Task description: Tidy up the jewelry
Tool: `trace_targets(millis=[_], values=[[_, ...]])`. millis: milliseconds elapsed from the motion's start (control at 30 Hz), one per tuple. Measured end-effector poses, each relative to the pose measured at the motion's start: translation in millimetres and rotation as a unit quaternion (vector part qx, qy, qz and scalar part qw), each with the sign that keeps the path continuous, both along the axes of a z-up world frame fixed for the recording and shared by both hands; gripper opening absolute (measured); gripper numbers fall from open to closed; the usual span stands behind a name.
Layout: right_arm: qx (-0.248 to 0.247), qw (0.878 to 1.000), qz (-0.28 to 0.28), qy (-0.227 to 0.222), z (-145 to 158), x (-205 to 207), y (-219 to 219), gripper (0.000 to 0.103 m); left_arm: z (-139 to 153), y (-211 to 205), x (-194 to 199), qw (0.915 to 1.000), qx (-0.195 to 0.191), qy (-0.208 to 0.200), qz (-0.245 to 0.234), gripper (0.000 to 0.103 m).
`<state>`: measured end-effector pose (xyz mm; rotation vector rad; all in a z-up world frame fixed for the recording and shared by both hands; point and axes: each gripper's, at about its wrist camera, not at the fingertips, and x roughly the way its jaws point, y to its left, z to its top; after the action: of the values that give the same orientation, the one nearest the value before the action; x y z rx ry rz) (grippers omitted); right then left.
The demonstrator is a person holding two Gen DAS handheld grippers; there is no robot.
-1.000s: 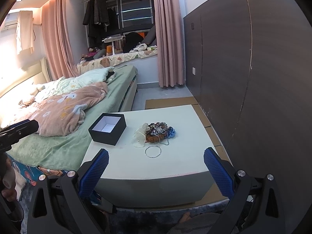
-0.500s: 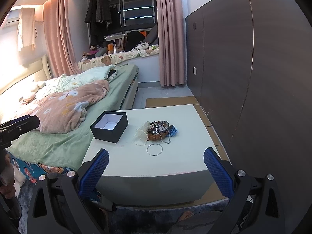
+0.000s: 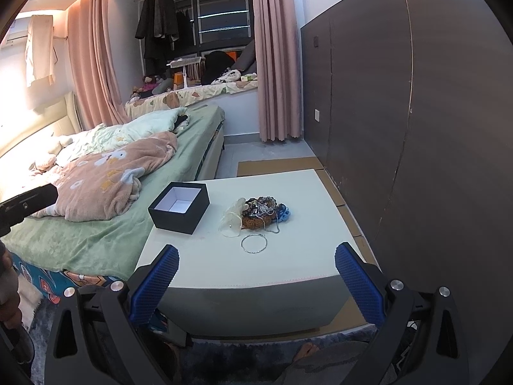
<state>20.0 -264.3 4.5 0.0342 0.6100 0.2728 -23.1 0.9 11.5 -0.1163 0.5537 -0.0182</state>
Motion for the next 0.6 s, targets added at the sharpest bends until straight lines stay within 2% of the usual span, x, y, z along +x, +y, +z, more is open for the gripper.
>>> trace_targets(millis=[367,600], values=[[0.011,1.0,-0.001,0.009,-4.7,9.6,-2.8,0.096,-6.2,-0.6,8.6,0.9998,-0.01,0.012,-0.009,0.098],[0.025,1.0,0.0,0.013,-10.3,29.5,-11.6,0.095,-12.5,-5.2,37.4,0.9994,-0.018,0.025,-0.015,0.098]])
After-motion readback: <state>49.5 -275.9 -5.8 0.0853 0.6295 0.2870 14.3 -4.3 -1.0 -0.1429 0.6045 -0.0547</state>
